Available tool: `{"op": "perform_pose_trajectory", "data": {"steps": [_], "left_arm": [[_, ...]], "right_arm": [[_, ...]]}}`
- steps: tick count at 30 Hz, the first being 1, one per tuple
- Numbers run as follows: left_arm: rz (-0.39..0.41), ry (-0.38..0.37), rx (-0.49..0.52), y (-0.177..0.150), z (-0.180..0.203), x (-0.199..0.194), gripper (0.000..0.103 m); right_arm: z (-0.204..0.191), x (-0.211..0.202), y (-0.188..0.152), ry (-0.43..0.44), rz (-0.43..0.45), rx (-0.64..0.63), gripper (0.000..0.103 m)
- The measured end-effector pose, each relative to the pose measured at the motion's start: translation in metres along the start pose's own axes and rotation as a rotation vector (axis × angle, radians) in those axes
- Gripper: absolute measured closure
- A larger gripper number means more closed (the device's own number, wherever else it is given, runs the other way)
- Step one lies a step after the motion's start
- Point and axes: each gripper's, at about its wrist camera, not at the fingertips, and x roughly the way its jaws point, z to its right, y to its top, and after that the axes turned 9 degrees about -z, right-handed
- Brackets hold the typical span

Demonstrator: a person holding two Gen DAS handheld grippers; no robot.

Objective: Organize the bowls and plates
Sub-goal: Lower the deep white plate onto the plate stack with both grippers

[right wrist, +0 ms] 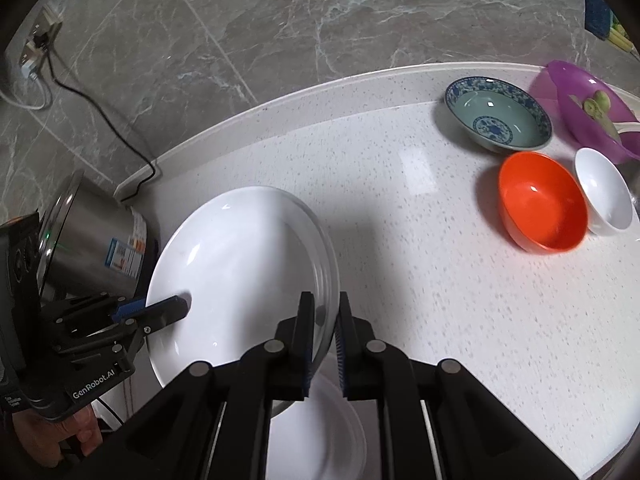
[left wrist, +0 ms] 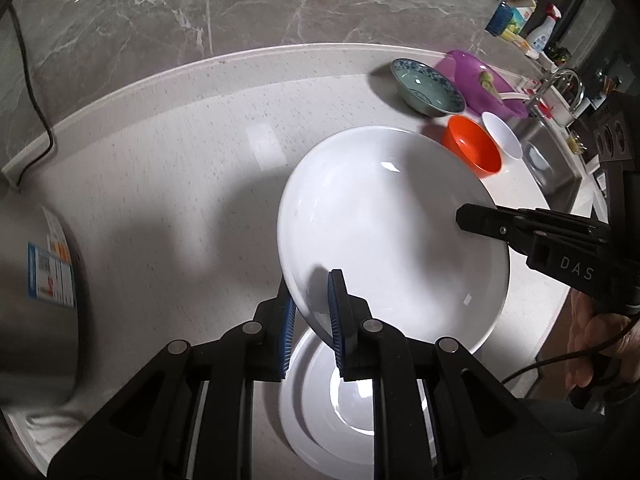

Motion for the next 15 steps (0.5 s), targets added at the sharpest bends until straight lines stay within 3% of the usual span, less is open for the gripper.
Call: {"op": "perform_pose_trajectory", "data": {"steps": [15], "left_arm": [[-0.031,-0.02,-0.074,-0.078,0.017,0.007,0.089]], "right_arm": [[-0.004,-0.001,-0.052,0.011,-0.063,-0.091,0.091]]}}
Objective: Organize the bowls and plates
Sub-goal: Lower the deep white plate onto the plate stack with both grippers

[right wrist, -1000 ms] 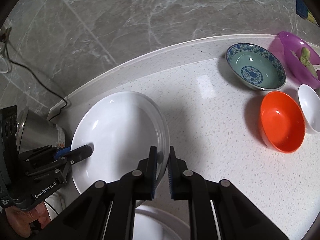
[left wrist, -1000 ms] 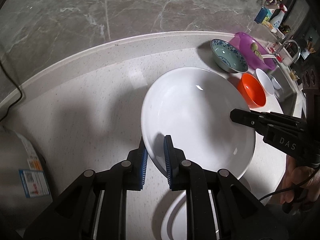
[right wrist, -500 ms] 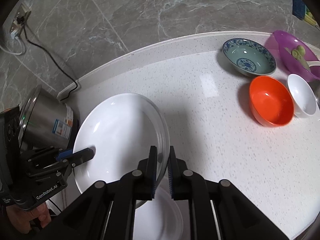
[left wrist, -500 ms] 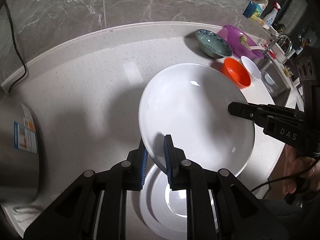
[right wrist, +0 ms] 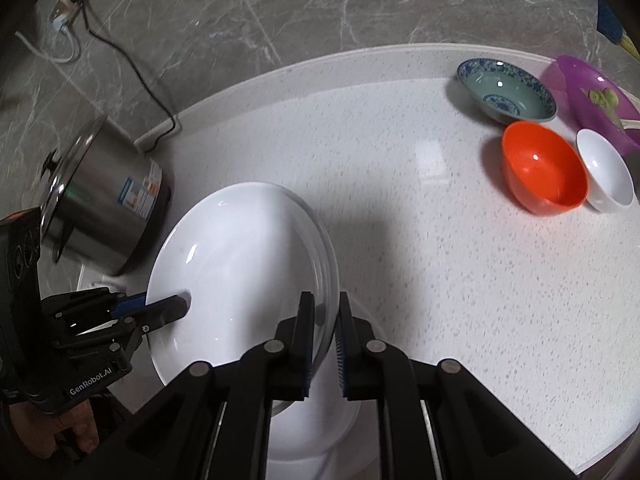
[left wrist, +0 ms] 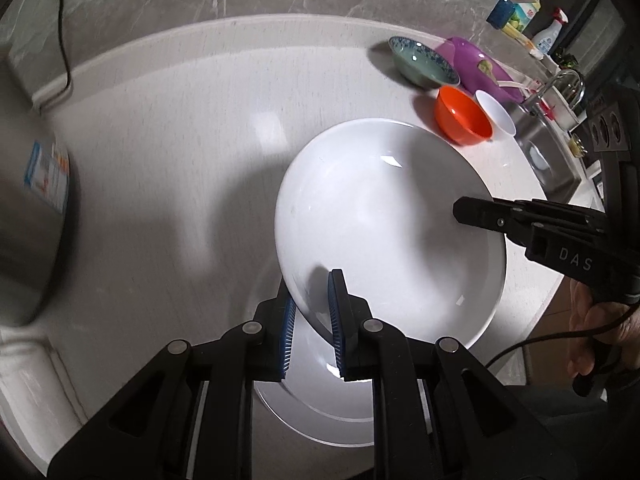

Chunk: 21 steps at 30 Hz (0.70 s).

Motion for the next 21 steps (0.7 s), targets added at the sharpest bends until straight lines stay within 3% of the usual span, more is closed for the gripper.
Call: {"op": "perform_pose_trajectory", "data": {"steps": [11,21], "left_arm": [[-0.047,-0.004,-0.068,-0.054,0.002,0.03,0.089],[-0.073,0.029,-0.068,-0.073,0.006,0.053,0.089]], "right_arm": [[0.0,0.026,-0.033,-0.002,-0.081,-0.064,0.091],[0.003,0.045,-0.045,-0.017,-0.116,-0.106,0.091]]}}
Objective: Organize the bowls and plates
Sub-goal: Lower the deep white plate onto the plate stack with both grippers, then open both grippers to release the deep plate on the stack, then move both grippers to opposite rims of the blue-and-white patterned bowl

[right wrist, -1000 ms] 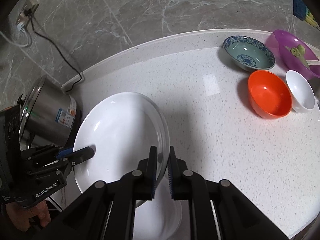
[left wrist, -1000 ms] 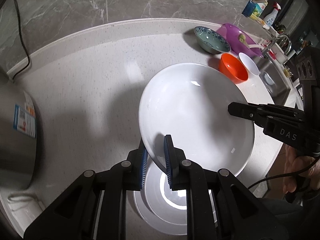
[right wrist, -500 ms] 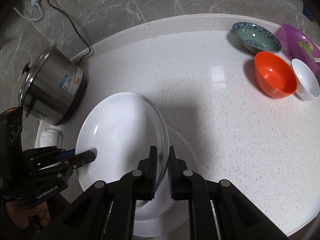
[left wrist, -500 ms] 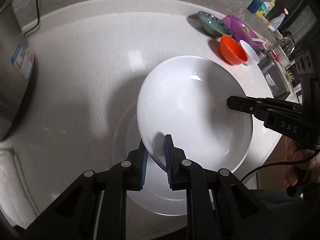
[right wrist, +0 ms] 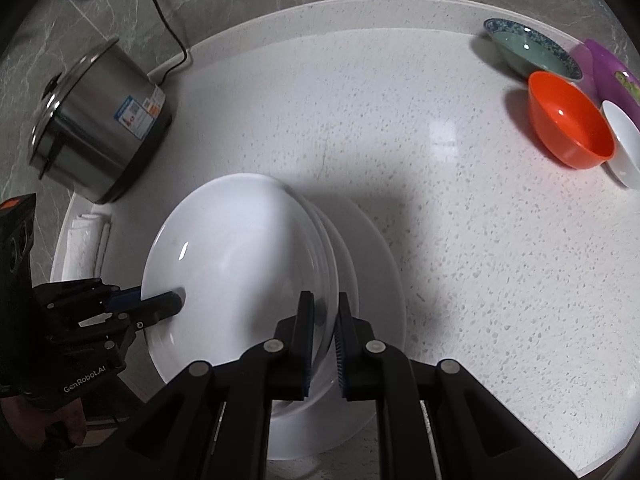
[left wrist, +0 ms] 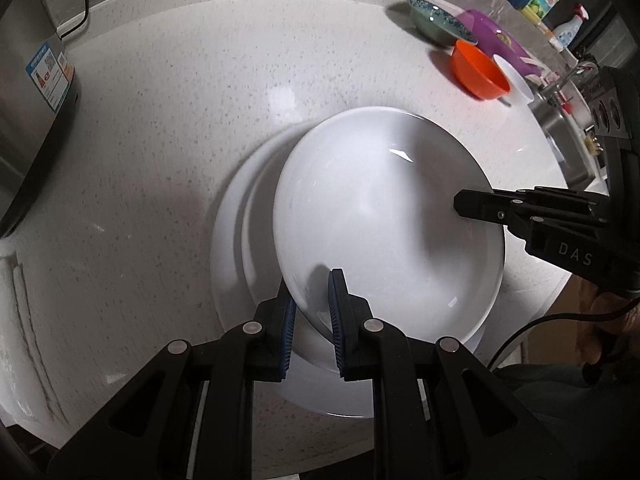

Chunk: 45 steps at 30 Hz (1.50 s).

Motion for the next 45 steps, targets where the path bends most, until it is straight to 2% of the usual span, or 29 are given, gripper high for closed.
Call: {"op": "perform_pose_trajectory", "data": {"steps": [10,14,17,19,22,24,26,32,34,40,45], "left_arm": [[-0.011,0.003,-0.013,-0.009,-0.004,0.015,0.088],[0.001,-0.014,-0.023,-0.008,-0.008,0.015,0.082],[0.016,-0.076,-0.015,-0.008,-0.008,0.015,0.063],[0.023,-0.068,0.007,-0.007,-0.005,0.013,0.049],[0.028,-0.078,0.042,-0.007,0.004,0.013,0.032],[0.029,-0.097,0.054,-0.006,0.006,0.013,0.029],[0.029,-0.112,0.054,-0.004,0.003,0.012,0.029],[0.048,-0.202,0.004,0.007,-0.016,0.001,0.026],[0.06,-0.232,-0.022,0.011,-0.024,-0.005,0.021],[0.119,-0.323,-0.086,0.028,-0.049,-0.03,0.021],[0.235,-0.401,-0.086,0.064,-0.048,-0.063,0.021]], "right_arm": [[-0.004,0.012,-0.005,-0.025,-0.014,-0.061,0.09],[-0.01,0.012,-0.008,-0.042,0.004,-0.105,0.087],[-0.016,0.012,-0.012,-0.072,0.022,-0.152,0.085],[-0.021,0.013,-0.014,-0.097,0.031,-0.193,0.083],[-0.026,0.014,-0.017,-0.115,0.043,-0.224,0.078],[-0.03,0.015,-0.02,-0.128,0.054,-0.249,0.076],[-0.033,0.014,-0.022,-0.147,0.066,-0.269,0.074],[-0.045,0.014,-0.026,-0.198,0.096,-0.315,0.056],[-0.047,0.01,-0.025,-0.223,0.117,-0.314,0.042],[-0.034,-0.004,-0.017,-0.202,0.164,-0.232,0.041],[0.005,-0.04,-0.003,-0.12,0.254,-0.111,0.041]]}}
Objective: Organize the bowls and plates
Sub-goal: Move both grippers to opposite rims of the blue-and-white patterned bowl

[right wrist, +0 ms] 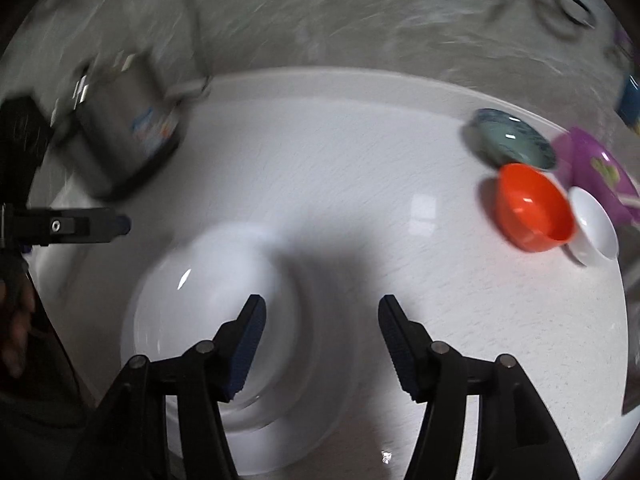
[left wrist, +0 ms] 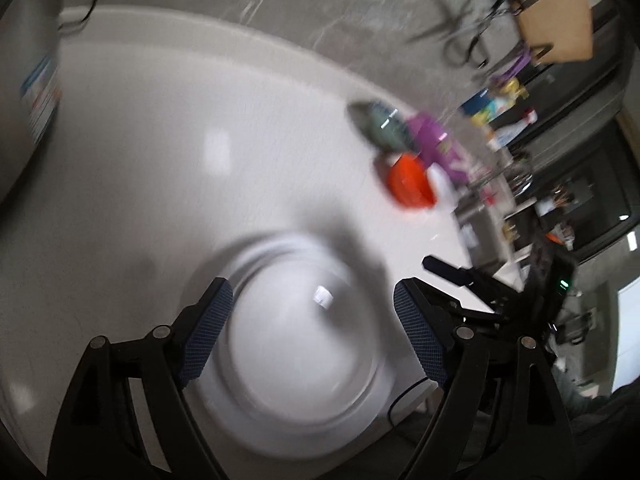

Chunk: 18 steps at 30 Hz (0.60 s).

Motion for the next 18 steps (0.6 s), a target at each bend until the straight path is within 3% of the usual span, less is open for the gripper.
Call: {"op": "perform_pose_trajectory", "data": {"steps": [3,7,8,11,18], "left_arm": [[0.054,-0.054,0.033,0.031,0.02,0.001,0.018],[-0.07,-0.084,-0.016,0.089,0.048,0.029,0.018],[-0.061,-0.065,-0.009,0.104,0.057,0.034,0.018],[-0.025,0.097,0.054,0.154,0.098,0.055,0.019],[-0.063,0.195,0.048,0.256,0.146,0.165,0.019]], "right_arm": [[0.058,-0.019,0.019,0.057,0.054,0.141,0.041],[0.139,-0.042,0.055,0.035,0.12,0.219,0.041],[0.162,-0.048,0.068,0.022,0.141,0.225,0.041],[0.219,-0.051,0.1,-0.003,0.158,0.269,0.041],[0.306,-0.013,0.147,0.009,0.064,0.345,0.041]]}}
